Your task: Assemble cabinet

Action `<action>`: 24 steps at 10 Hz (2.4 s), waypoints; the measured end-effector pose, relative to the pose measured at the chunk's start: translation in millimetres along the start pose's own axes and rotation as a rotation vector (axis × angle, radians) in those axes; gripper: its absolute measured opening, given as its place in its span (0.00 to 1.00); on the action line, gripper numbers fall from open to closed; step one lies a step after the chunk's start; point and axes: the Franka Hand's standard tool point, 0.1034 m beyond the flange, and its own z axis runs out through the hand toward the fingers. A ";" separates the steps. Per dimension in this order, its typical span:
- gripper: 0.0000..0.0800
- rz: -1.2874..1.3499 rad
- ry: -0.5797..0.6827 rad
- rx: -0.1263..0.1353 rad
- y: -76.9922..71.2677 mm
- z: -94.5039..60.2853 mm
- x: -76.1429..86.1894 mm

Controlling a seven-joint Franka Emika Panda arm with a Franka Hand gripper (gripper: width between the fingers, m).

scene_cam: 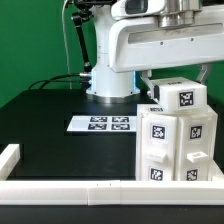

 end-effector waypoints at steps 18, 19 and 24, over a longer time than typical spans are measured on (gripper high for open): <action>0.70 0.864 0.026 0.027 2.3 0.3 -0.4; 0.70 0.912 0.025 0.029 2.4 0.3 -0.3; 0.70 1.295 0.015 0.049 3.9 0.9 -4.6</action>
Offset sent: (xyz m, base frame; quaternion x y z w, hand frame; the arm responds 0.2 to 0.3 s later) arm 0.0000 0.0000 0.0000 0.0000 0.0000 0.0000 1.0000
